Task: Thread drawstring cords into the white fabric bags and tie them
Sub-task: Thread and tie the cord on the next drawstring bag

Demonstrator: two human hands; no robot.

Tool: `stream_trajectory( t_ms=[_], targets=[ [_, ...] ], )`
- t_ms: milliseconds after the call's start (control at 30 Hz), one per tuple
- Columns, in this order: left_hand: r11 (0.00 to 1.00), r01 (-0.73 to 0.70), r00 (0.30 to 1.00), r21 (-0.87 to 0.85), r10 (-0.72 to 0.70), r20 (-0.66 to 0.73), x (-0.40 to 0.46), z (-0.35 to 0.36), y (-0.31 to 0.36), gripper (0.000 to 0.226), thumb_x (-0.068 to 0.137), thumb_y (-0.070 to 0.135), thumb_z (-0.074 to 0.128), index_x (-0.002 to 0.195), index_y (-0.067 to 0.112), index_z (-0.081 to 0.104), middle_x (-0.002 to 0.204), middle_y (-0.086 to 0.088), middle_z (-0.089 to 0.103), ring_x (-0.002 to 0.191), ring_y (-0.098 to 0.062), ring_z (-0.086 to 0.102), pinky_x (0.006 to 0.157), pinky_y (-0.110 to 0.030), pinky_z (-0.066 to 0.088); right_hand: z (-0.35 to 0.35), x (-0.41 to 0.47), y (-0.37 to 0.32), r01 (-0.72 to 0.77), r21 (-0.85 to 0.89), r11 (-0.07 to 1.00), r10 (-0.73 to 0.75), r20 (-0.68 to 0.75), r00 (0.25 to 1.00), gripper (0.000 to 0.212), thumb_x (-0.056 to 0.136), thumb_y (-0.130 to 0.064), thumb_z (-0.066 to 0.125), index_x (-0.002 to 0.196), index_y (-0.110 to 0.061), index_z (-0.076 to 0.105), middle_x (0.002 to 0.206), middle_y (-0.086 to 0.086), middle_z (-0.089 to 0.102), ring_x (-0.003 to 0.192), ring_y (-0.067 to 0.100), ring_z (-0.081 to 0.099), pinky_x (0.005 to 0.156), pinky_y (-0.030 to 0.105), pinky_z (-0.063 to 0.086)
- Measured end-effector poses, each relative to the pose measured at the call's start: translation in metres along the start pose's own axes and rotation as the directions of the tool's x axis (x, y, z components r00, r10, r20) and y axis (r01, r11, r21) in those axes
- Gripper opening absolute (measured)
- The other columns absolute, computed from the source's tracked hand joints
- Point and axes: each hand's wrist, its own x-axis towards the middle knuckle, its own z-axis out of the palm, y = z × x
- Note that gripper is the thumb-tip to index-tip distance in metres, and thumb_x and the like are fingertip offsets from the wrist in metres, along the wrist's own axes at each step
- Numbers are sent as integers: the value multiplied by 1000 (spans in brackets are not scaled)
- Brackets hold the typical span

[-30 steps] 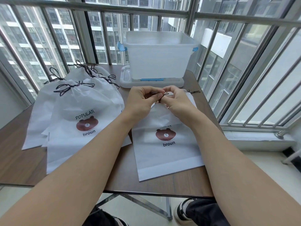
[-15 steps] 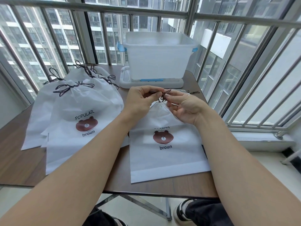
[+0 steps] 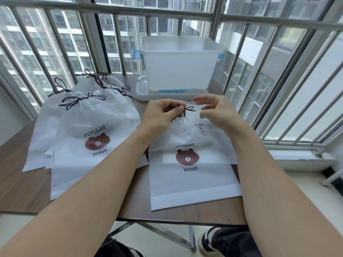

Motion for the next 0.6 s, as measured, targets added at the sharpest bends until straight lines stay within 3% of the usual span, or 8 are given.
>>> stream_trajectory(
  t_ms=[100, 167, 267, 333, 433, 600],
  targets=[
    [1000, -4, 1000, -20, 4, 10, -2, 1, 2, 12, 91, 3, 68, 97, 10, 76, 82, -10, 72, 75, -16, 64, 82, -30, 55, 6, -5, -6, 71, 72, 995, -78, 106, 991, 31, 81, -4, 81, 105, -23, 76, 97, 1, 75, 72, 5, 63, 65, 17, 50],
    [1000, -6, 1000, -27, 7, 19, -2, 1, 4, 13, 91, 1, 67, 95, 10, 76, 79, -10, 71, 73, -15, 64, 79, -27, 55, 12, -6, -7, 121, 45, 992, -124, 75, 989, 15, 84, -6, 80, 96, -14, 78, 79, 1, 72, 62, 4, 58, 61, 15, 46],
    [999, -1, 1000, -41, 2, 22, -2, 1, 4, 15, 91, 1, 67, 95, 11, 76, 82, -14, 72, 75, -18, 65, 83, -33, 55, 13, -4, -7, 120, 190, 974, -132, 50, 990, 9, 89, -2, 73, 86, -10, 76, 70, 2, 70, 60, 10, 58, 59, 20, 43],
    [997, 12, 1000, -72, -12, 5, -3, 2, 3, 15, 91, 1, 67, 96, 11, 76, 86, -19, 72, 78, -21, 67, 88, -38, 55, 12, -5, -11, 69, 327, 942, -110, 108, 988, 9, 91, -1, 71, 88, -8, 75, 72, 7, 71, 61, 14, 58, 59, 22, 44],
    [993, 46, 999, -113, -49, -23, -2, 1, 2, 13, 90, 1, 67, 98, 6, 76, 87, -20, 72, 78, -23, 65, 87, -40, 53, 13, -6, -14, 86, 388, 918, -135, 102, 986, 9, 90, 2, 69, 91, -4, 75, 77, 12, 72, 62, 16, 59, 59, 22, 44],
    [969, 121, 993, -216, -120, 20, -2, -1, 3, 12, 91, 3, 66, 100, -1, 75, 87, -12, 75, 78, -19, 71, 77, -25, 57, 14, -10, -13, 48, 347, 937, -135, 229, 964, 18, 91, 6, 61, 100, 2, 76, 95, 22, 75, 74, 18, 61, 65, 22, 48]
  ],
)
